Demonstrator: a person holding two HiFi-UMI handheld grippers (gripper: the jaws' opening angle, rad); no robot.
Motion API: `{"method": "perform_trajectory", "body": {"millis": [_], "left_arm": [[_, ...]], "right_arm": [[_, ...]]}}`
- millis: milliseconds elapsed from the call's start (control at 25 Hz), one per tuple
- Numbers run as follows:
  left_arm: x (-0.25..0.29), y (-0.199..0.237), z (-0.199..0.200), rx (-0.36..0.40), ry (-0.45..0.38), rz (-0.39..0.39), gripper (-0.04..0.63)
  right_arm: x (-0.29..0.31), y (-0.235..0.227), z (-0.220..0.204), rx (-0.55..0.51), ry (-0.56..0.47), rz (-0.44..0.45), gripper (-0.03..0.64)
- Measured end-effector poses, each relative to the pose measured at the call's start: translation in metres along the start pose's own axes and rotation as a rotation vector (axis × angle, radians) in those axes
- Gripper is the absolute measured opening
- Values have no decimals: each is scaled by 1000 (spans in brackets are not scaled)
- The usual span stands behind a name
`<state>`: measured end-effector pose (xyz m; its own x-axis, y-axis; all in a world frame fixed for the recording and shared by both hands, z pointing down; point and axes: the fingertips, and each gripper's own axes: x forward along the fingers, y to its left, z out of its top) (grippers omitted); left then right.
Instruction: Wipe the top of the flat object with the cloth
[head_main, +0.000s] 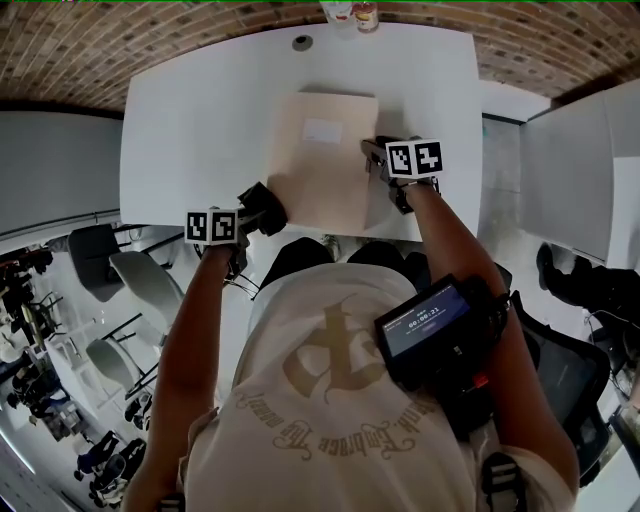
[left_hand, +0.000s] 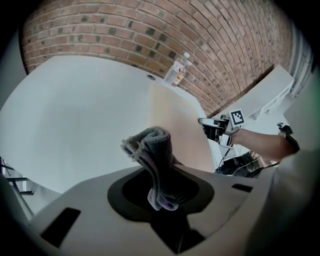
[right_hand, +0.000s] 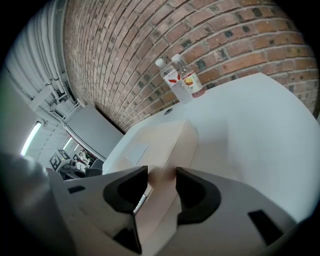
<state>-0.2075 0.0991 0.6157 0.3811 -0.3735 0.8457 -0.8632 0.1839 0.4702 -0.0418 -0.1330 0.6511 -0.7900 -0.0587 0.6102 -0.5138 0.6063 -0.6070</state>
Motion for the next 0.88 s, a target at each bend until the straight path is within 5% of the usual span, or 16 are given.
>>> {"method": "perform_trajectory", "body": {"millis": [400,880], "left_arm": [[-23,30,-5,-70,-88,80,104],[-41,53,49,-115,-339,28,104]], "right_arm": [[-3,-4,0,51,-10,2,187],[-12,-1,-3,67,-13,-37,187]]}}
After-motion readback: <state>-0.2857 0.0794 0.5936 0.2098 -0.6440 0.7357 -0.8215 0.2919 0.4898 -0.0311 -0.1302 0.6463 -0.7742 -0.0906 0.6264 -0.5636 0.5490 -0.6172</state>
